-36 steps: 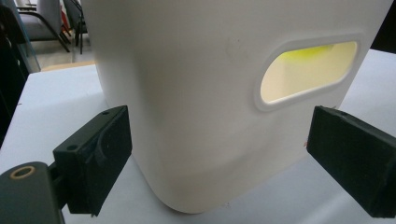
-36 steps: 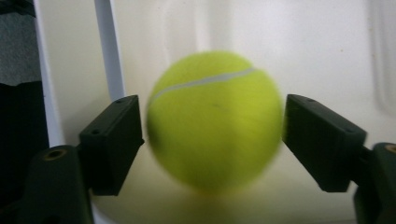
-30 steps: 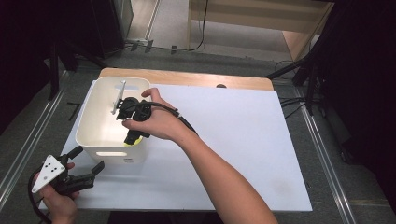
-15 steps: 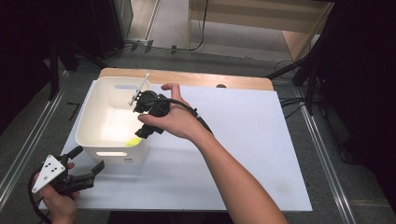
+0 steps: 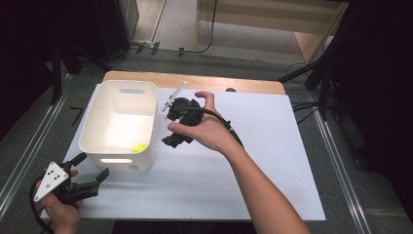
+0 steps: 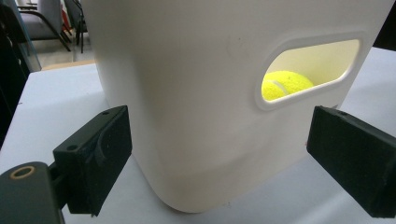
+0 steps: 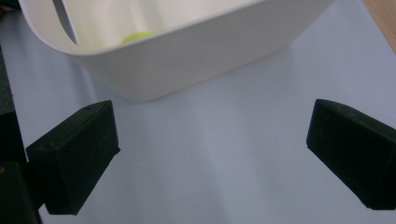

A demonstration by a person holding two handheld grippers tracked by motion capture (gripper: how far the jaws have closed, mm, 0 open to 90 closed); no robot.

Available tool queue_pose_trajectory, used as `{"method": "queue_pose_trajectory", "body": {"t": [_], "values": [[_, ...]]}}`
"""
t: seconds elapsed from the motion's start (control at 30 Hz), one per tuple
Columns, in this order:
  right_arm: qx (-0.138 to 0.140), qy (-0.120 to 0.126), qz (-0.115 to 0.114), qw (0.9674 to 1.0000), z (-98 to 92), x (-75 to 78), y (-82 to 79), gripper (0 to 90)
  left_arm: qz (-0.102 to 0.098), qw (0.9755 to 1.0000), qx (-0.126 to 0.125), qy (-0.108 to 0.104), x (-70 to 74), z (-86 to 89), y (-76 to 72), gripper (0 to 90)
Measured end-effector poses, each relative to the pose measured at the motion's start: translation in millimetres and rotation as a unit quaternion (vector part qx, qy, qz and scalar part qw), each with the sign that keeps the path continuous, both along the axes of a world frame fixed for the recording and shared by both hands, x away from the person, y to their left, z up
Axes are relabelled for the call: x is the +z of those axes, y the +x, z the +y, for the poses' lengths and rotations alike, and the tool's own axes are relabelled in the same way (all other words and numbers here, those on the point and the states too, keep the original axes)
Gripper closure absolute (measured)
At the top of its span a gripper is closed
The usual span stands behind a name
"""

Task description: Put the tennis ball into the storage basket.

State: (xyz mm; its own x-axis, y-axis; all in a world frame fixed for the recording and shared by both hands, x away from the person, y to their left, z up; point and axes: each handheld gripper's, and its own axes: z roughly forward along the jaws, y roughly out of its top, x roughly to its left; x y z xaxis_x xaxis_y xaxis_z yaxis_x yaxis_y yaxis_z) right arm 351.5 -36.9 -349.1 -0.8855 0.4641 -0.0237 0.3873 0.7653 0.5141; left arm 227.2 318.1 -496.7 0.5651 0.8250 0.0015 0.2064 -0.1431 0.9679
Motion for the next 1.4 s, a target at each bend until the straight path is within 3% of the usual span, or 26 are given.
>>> {"method": "queue_pose_trajectory", "body": {"t": [0.47, 0.73, 1.4], "values": [[-0.035, 0.022, -0.011, 0.9991, -47.5, -11.1, -13.2, 0.0, 0.0, 1.0, 0.0, 0.003, -0.1, -0.7, -0.1, 7.3], [-0.053, 0.022, -0.014, 0.9983, -72.6, -20.2, -21.4, 0.0, -0.001, 1.0, 0.001, 0.003, -0.2, -0.8, -0.2, 7.2], [-0.097, 0.051, -0.018, 0.9938, -127.8, -43.7, -44.8, 0.0, -0.002, 1.0, 0.002, 0.008, -0.4, -1.8, -0.6, 7.3]]}}
